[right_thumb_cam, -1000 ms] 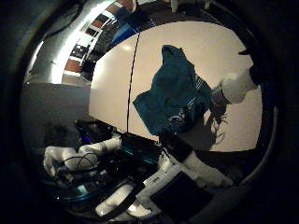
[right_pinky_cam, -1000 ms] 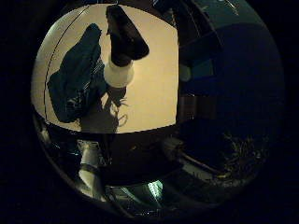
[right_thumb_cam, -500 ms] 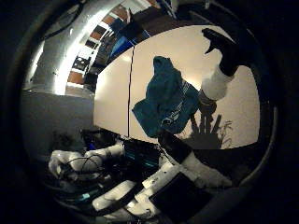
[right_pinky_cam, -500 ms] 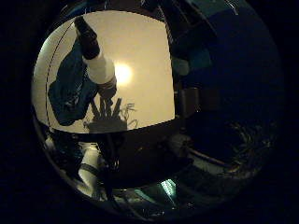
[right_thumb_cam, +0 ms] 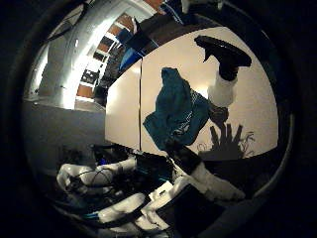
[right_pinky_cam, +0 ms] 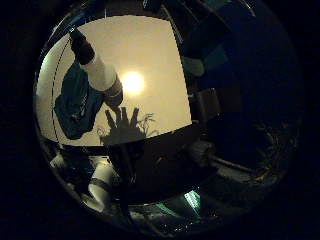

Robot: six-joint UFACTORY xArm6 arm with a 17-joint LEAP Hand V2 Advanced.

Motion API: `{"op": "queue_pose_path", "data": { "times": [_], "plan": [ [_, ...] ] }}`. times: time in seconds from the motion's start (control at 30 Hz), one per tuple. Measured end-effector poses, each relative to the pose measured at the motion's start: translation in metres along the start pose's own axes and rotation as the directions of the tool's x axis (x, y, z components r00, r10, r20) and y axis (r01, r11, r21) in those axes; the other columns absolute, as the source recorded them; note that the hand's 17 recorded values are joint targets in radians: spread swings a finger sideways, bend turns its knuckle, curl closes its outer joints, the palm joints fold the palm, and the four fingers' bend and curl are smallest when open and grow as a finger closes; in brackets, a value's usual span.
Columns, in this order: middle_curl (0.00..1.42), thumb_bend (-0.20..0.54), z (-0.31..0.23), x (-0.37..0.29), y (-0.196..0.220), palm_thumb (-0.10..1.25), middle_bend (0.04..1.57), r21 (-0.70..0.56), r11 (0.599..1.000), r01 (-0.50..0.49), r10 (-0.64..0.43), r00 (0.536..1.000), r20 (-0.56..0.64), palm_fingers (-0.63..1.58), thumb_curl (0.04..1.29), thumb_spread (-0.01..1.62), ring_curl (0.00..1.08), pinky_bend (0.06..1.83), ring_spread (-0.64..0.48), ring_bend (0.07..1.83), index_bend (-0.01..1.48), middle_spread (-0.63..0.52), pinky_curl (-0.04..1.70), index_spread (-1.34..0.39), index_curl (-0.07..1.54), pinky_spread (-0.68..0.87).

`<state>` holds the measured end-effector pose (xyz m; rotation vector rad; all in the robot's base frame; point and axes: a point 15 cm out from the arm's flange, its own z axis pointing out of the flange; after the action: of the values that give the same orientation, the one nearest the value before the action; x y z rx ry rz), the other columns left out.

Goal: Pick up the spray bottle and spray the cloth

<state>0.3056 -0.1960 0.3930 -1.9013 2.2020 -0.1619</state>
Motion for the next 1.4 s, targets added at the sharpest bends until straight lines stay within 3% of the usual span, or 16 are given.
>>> {"op": "queue_pose_path", "data": {
  "times": [0.47, 0.93, 1.13, 1.4],
  "plan": [
    [0.35, -0.024, 0.03, 0.042, 0.004, 0.58, 0.23, 0.011, 0.994, -0.106, 0.104, 0.988, 0.112, 0.12, 0.3, 1.05, 0.27, 0.55, 0.19, 0.23, 0.15, 0.06, 0.11, -0.33, 0.27, 0.38],
    [0.35, -0.024, 0.037, 0.08, 0.0, 0.56, 0.24, 0.126, 0.977, -0.174, 0.148, 0.97, 0.193, 0.11, 0.31, 1.05, 0.27, 0.59, 0.19, 0.25, 0.16, 0.08, 0.11, -0.3, 0.27, 0.38],
    [0.35, -0.024, 0.067, 0.073, 0.015, 0.56, 0.25, 0.138, 0.962, -0.235, 0.184, 0.934, 0.305, 0.12, 0.31, 1.05, 0.27, 0.6, 0.19, 0.26, 0.15, 0.08, 0.11, -0.28, 0.27, 0.37],
    [0.35, -0.024, 0.078, 0.083, 0.024, 0.56, 0.26, 0.148, 0.951, -0.272, 0.208, 0.915, 0.346, 0.13, 0.31, 1.05, 0.27, 0.6, 0.19, 0.29, 0.16, 0.08, 0.1, -0.26, 0.28, 0.37]
  ]
}}
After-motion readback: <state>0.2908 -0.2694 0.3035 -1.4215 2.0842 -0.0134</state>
